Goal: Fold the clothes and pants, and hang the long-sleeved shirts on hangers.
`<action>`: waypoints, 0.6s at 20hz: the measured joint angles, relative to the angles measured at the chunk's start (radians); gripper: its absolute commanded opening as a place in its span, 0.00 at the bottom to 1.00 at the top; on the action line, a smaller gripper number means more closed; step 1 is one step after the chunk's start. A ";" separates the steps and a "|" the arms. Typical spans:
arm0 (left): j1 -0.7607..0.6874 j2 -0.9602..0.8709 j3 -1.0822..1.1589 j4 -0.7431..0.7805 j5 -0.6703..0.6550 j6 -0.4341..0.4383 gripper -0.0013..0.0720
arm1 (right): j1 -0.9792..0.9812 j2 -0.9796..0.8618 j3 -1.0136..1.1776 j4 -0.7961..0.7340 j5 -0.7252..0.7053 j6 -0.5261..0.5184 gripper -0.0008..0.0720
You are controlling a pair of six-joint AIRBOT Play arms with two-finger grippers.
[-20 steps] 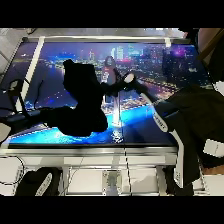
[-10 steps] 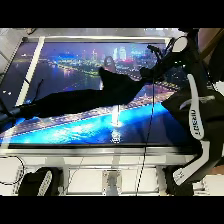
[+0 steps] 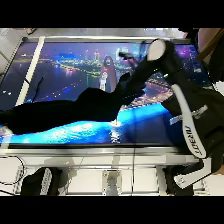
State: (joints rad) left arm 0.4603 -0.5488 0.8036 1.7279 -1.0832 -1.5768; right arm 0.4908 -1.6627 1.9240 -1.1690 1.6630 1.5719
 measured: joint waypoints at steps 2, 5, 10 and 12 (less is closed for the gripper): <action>0.069 -0.021 0.000 -0.002 -0.001 0.028 0.04 | 0.047 -0.016 -0.015 -0.041 -0.080 -0.019 0.76; 0.113 -0.042 0.001 -0.014 0.013 0.050 0.04 | 0.032 -0.017 -0.025 -0.212 -0.129 -0.034 0.76; 0.133 -0.055 0.002 -0.029 0.025 0.062 0.04 | -0.228 -0.008 -0.091 -0.324 -0.148 -0.015 0.76; 0.136 -0.056 0.002 -0.033 0.027 0.063 0.04 | -0.364 -0.011 -0.173 -0.215 -0.183 -0.007 0.76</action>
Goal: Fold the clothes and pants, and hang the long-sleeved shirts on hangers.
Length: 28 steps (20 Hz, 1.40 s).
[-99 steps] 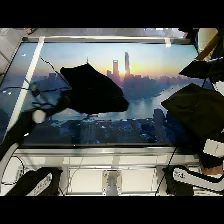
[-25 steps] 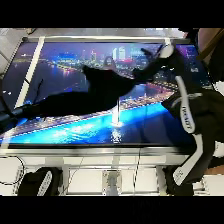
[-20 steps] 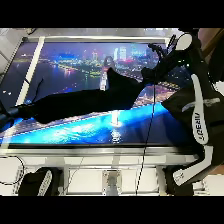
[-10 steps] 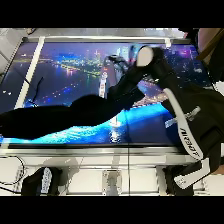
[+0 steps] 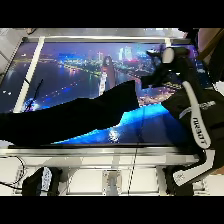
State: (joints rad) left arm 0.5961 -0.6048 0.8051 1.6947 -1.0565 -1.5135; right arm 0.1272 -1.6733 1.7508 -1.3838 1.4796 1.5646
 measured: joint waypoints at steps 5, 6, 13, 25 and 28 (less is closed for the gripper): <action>0.002 -0.003 0.000 -0.003 0.001 0.003 0.04 | -0.209 -0.048 -0.243 0.394 -0.147 -0.068 0.78; 0.002 -0.003 0.000 -0.005 0.001 0.003 0.04 | -0.219 -0.062 -0.270 0.433 -0.168 -0.080 0.78; 0.002 -0.003 0.000 -0.005 -0.008 0.003 0.04 | -0.157 -0.180 -0.338 0.560 -0.226 -0.145 0.78; 0.003 -0.003 0.011 -0.010 0.027 -0.037 0.04 | -0.122 -0.072 -0.241 0.491 -0.175 -0.171 0.02; 0.003 -0.002 0.029 -0.040 0.085 -0.050 0.04 | -0.197 0.105 -0.216 0.428 -0.053 -0.172 0.02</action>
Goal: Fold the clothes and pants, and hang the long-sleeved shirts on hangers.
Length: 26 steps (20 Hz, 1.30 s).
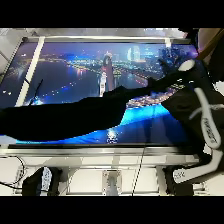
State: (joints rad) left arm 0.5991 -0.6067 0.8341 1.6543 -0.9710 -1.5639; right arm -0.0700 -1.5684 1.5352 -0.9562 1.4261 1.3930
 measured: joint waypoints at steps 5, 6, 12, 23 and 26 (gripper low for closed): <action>0.000 -0.001 0.026 -0.038 0.056 -0.006 0.04 | -0.121 0.342 0.014 -0.045 0.072 0.004 0.02; 0.000 -0.005 0.028 -0.040 0.060 -0.012 0.04 | -0.129 0.387 0.015 -0.050 0.073 0.009 0.02; 0.063 -0.117 0.032 -0.048 0.110 -0.130 0.04 | -0.139 0.370 0.017 -0.101 -0.045 0.045 0.02; 0.051 -0.366 0.033 -0.089 0.402 -0.278 0.04 | -0.009 -0.230 0.197 0.095 -0.669 0.076 0.03; 0.023 -0.406 0.033 -0.091 0.458 -0.300 1.00 | 0.015 -0.348 0.312 0.143 -0.755 0.125 0.68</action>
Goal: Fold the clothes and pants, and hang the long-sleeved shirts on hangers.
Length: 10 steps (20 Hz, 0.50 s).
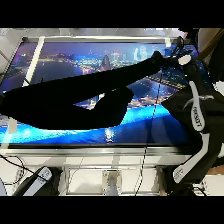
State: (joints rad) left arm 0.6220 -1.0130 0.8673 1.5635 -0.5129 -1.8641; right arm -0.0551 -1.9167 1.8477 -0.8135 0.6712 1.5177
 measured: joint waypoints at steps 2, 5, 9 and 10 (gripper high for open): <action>-0.019 -0.014 0.003 -0.008 0.019 -0.013 1.00 | 0.005 -0.045 0.054 0.016 -0.016 0.048 0.68; -0.011 0.007 0.012 -0.010 0.031 -0.014 1.00 | -0.019 -0.066 0.133 0.006 0.091 0.081 0.68; 0.085 0.080 0.014 0.024 -0.114 -0.013 0.99 | -0.062 -0.053 0.173 -0.073 0.456 0.051 0.68; 0.115 0.091 0.011 0.042 -0.175 -0.007 0.99 | -0.061 -0.052 0.162 -0.092 0.542 0.045 0.68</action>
State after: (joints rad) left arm 0.7372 -0.9222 0.8783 1.6051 -0.6884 -1.8709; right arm -0.1162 -1.9690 2.0094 -0.9051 1.2129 1.5623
